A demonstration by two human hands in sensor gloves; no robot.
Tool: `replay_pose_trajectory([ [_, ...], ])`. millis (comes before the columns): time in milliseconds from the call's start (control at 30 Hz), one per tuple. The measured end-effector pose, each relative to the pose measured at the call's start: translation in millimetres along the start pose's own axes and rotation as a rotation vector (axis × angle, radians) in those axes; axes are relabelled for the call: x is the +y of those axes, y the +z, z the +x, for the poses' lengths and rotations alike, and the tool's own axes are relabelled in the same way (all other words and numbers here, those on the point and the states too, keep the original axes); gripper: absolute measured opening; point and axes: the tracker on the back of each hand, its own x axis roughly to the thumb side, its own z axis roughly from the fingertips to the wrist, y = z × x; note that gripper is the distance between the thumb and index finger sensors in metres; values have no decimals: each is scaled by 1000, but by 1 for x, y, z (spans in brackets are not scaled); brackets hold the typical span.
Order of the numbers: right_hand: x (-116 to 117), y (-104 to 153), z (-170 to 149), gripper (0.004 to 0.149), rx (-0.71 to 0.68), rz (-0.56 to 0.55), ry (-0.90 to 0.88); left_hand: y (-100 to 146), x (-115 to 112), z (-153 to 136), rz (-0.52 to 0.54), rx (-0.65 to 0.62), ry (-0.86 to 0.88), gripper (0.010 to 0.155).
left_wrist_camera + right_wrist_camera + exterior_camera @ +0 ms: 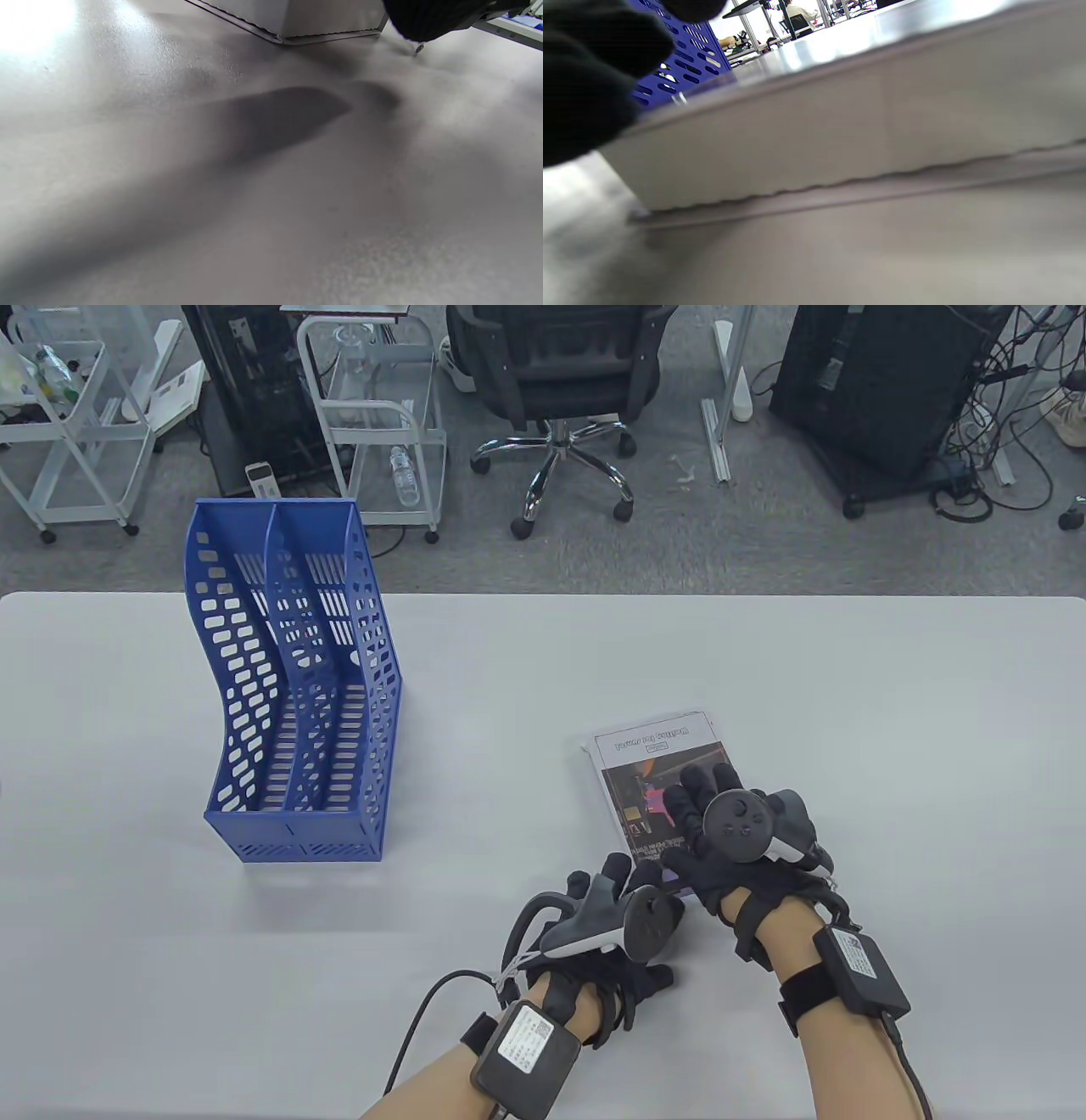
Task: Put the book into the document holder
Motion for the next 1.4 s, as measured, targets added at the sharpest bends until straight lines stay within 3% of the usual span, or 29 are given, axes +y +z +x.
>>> replay_pose_trajectory([
  [167,13,-5,-7,75,69,151,-67,2,2,0,54,-14,28,82],
  [267,8,-6,-3,74,67,94,-42,0,3,-1,44,1,34,83],
  [733,6,-3,8,74,97,122,27,5,5,-18,28,80,9,76],
  [1033,3,6,18,74,104,155,28,12,19,-58,53,212,29,71],
  [1400,9,16,65,73,-20,241,11,6,34,-112,171,445,164,70],
])
